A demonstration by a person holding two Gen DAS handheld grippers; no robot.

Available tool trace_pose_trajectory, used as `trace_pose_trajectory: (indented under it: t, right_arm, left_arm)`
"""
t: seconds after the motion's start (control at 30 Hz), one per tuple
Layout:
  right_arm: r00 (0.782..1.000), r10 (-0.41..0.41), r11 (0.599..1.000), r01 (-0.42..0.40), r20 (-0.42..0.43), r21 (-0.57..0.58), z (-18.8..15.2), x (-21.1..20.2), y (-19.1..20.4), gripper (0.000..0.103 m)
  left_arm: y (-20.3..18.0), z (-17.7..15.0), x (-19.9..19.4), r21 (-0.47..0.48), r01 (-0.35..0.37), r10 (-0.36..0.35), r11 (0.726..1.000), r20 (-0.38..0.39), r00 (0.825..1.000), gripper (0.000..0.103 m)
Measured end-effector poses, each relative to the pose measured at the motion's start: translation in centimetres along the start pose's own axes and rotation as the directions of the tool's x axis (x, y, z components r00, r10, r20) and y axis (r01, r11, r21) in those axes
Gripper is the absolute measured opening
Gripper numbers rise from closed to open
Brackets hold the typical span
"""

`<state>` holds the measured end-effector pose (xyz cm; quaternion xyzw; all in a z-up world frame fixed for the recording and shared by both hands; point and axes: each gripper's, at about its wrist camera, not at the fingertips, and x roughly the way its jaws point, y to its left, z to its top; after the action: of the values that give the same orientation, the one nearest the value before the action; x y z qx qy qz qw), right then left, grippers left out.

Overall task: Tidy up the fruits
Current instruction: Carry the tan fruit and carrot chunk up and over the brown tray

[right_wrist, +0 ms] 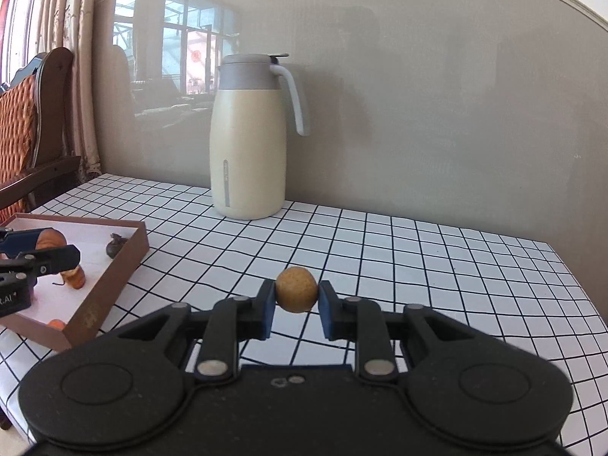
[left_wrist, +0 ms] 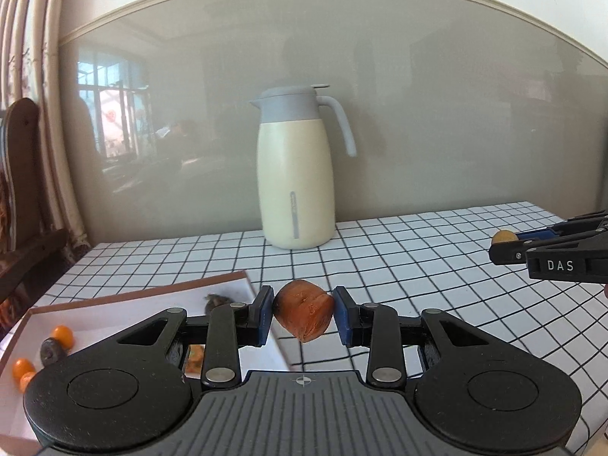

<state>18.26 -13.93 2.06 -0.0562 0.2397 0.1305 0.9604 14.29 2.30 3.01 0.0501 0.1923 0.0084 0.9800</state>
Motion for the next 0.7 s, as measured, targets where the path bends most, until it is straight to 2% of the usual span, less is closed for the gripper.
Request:
trace_pose_trajectory:
  t: [0.4,0.7]
  right_arm:
    - [0.991,0.133,0.988,-0.132,0.008,-0.083,0.7,-1.2,7.4,0.015]
    - [0.974,0.224,0.966,-0.220,0.018,-0.139,1.8,-0.4,12.6,0.015]
  left_arm:
    - [7.9,-2.2,-3.0,-0.037,-0.144,0.144,0.989,-0.021,0.989,0.034]
    - [11.6,-3.2,-4.3,-0.075,-0.219,0.218,0.973,-0.022,0.976,0.034]
